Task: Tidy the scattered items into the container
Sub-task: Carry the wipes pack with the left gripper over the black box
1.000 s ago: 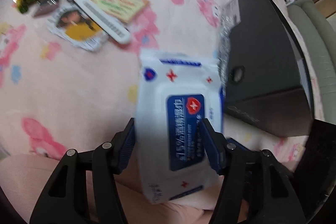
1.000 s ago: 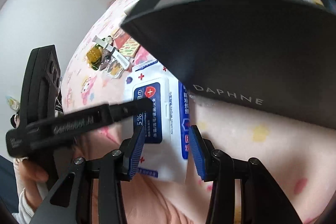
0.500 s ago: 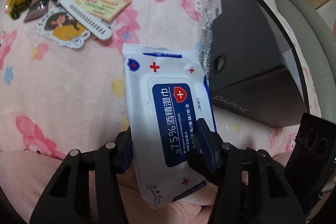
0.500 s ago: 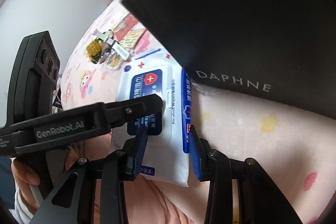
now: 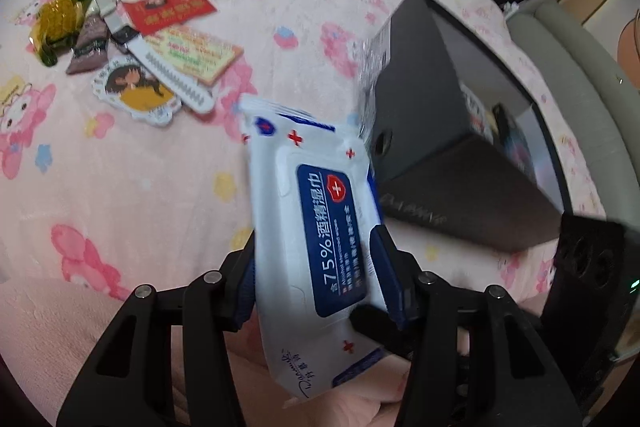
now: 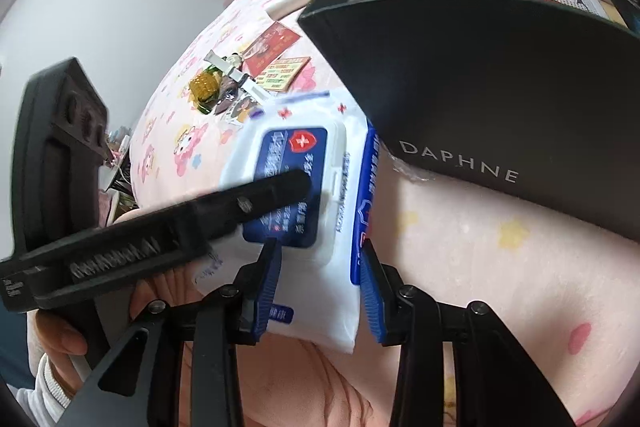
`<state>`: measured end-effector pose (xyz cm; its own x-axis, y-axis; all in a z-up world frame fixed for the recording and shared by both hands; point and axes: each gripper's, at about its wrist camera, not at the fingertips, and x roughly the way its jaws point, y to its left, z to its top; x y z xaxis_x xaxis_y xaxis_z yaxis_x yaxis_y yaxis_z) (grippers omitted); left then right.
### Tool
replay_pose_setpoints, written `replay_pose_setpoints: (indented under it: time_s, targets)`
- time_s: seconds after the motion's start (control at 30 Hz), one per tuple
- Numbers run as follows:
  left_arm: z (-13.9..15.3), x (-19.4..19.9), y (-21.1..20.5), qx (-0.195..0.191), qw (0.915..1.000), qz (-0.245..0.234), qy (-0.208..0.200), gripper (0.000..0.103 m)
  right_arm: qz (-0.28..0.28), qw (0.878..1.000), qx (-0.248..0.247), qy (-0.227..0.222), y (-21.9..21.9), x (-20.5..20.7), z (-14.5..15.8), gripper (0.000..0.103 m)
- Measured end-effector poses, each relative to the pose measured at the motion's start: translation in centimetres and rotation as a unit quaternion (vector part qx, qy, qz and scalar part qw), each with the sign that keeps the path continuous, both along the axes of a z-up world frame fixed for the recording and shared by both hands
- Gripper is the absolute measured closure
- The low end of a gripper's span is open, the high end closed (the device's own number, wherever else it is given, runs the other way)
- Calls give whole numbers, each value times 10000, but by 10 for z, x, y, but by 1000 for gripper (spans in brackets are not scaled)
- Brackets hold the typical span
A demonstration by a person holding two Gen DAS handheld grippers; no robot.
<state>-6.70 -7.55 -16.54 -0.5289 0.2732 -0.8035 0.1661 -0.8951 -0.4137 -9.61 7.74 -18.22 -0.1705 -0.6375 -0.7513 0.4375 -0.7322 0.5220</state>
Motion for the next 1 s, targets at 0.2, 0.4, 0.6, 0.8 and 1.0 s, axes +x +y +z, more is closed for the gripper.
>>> replay_pose_setpoints:
  time_s: [0.2, 0.4, 0.6, 0.8, 1.0]
  targets:
    - [-17, -13, 3, -382, 9984, 107, -414, 51, -171, 9995, 139, -213, 1, -7, -19, 68]
    - [-34, -22, -1, -172, 9963, 104, -838, 41, -174, 9991, 56, -370, -8, -18, -29, 60]
    - [-25, -17, 6, -441, 9970, -35, -633, 51, -177, 9987, -144, -453, -3, -17, -29, 65]
    - [7, 15, 3, -218, 9995, -181, -137, 53, 133, 9998, 125, 65, -8, 9, 11, 67]
    - [65, 33, 11, -455, 9973, -335, 463, 56, 156, 9987, -342, 348, 6, 35, 57, 67]
